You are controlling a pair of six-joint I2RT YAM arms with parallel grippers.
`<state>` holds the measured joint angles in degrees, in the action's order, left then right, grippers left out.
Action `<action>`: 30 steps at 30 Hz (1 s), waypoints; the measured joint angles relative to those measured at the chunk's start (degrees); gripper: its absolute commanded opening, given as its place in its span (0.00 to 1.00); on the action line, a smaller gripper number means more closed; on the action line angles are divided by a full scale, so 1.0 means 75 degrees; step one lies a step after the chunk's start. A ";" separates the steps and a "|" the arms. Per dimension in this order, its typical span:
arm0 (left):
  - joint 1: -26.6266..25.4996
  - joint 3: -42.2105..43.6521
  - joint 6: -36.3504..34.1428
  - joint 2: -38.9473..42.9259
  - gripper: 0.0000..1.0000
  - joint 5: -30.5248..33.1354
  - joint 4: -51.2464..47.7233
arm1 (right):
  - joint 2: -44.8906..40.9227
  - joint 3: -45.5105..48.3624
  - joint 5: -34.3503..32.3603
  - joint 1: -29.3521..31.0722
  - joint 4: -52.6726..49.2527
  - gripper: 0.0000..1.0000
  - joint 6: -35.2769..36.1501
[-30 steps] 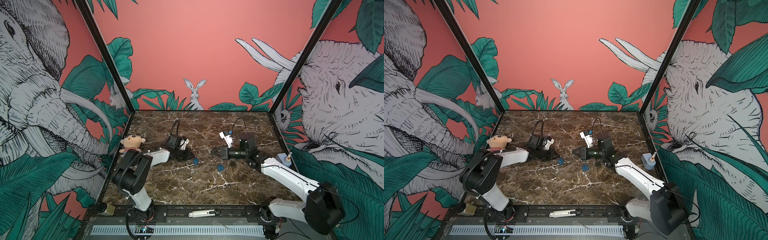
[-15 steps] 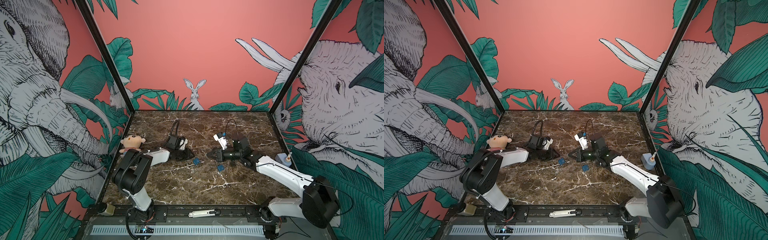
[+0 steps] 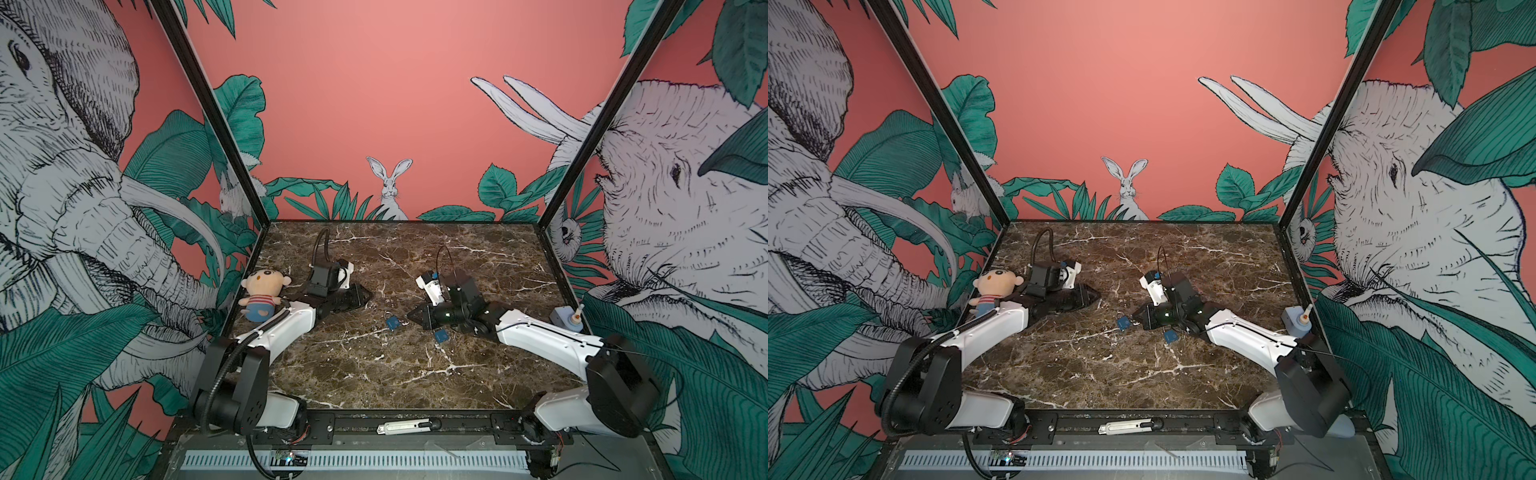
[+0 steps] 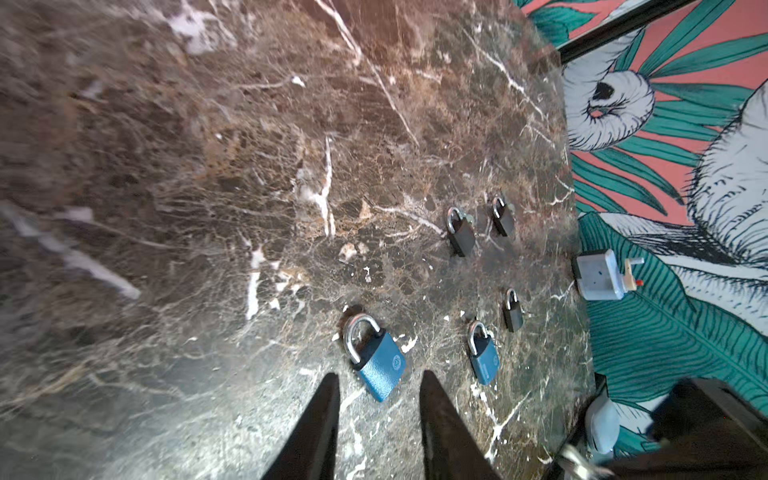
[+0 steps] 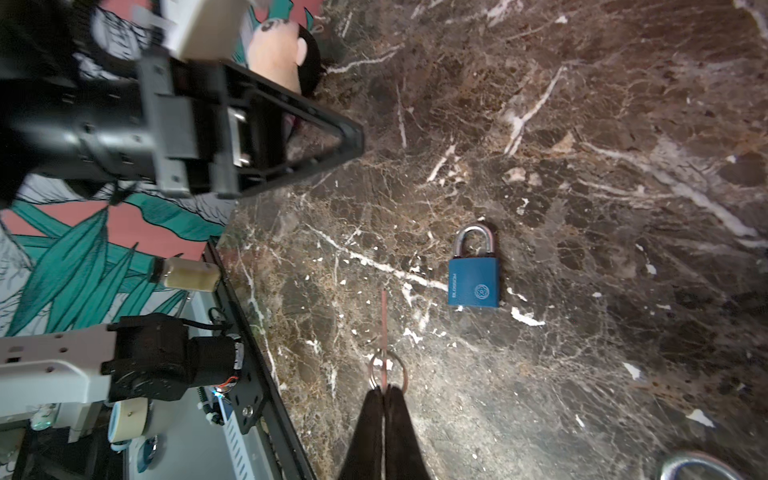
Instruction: Lock with the key
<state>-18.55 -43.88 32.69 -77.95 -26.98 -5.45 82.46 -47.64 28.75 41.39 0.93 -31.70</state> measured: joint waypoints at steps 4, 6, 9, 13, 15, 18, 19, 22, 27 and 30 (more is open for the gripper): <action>0.0009 0.0032 -0.0032 0.0548 0.35 0.0096 -0.0271 | 0.0583 0.0000 -0.0338 0.0119 0.0207 0.00 0.0003; 0.0015 0.0073 -0.0035 0.0790 0.35 0.0125 -0.0347 | 0.0790 0.0000 -0.0490 0.0122 0.0315 0.00 0.0003; 0.0038 0.0108 -0.0035 0.1148 0.36 0.0160 -0.0554 | 0.1049 0.0000 -0.0772 0.0122 0.0501 0.00 0.0015; 0.0055 0.0111 -0.0041 0.1486 0.36 0.0210 -0.0743 | 0.1553 0.0000 -0.0997 0.0128 0.0880 0.00 0.0035; 0.0076 0.0111 -0.0044 0.1588 0.37 0.0219 -0.0831 | 0.1839 0.0000 -0.1061 0.0125 0.1020 0.00 0.0032; 0.0093 0.0111 -0.0044 0.1641 0.37 0.0254 -0.0930 | 0.2200 -0.0003 -0.1166 0.0125 0.1145 0.00 0.0032; 0.0093 0.0111 -0.0044 0.1641 0.37 0.0259 -0.0950 | 0.2291 -0.0015 -0.1189 0.0125 0.1160 0.00 0.0035; 0.0102 0.0114 -0.0041 0.1641 0.37 0.0262 -0.1014 | 0.2477 -0.0122 -0.1271 0.0128 0.1151 0.00 0.0067; 0.0102 0.0114 -0.0041 0.1641 0.37 0.0265 -0.1078 | 0.2521 -0.0417 -0.1323 0.0125 0.1177 0.00 0.0152; 0.0119 0.0114 -0.0041 0.1644 0.37 0.0265 -0.1081 | 0.2588 -0.0548 -0.1323 0.0125 0.1224 0.00 0.0181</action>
<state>-17.65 -43.03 32.38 -65.63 -24.99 -13.56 101.86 -51.75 18.83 42.33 10.11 -30.35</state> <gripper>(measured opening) 0.369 0.047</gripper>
